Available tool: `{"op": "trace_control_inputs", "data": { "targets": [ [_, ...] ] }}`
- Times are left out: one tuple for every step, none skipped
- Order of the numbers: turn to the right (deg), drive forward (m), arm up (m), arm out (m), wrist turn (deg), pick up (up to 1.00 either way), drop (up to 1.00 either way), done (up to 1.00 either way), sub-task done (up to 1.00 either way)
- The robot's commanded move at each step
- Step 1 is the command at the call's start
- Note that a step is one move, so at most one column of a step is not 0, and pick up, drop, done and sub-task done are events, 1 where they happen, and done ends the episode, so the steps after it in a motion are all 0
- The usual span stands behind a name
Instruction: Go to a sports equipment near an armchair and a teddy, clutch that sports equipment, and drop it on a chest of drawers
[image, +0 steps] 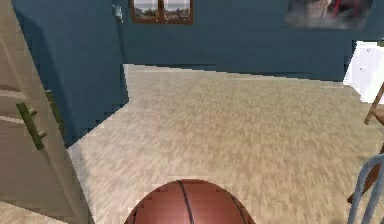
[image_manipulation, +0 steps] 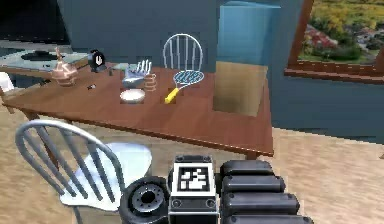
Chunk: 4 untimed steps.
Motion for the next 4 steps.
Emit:
{"op": "trace_control_inputs", "data": {
  "targets": [
    [0.0, 0.2, 0.0, 0.0, 0.0, 0.0, 0.0, 0.0, 0.0],
    [12.0, 0.0, 0.0, 0.0, 0.0, 0.0, 0.0, 0.0, 0.0],
    [0.0, 0.75, 0.0, 0.0, 0.0, 0.0, 0.0, 0.0, 0.0],
    [27.0, 0.0, 0.0, 0.0, 0.0, 0.0, 0.0, 0.0, 0.0]
  ]
}}
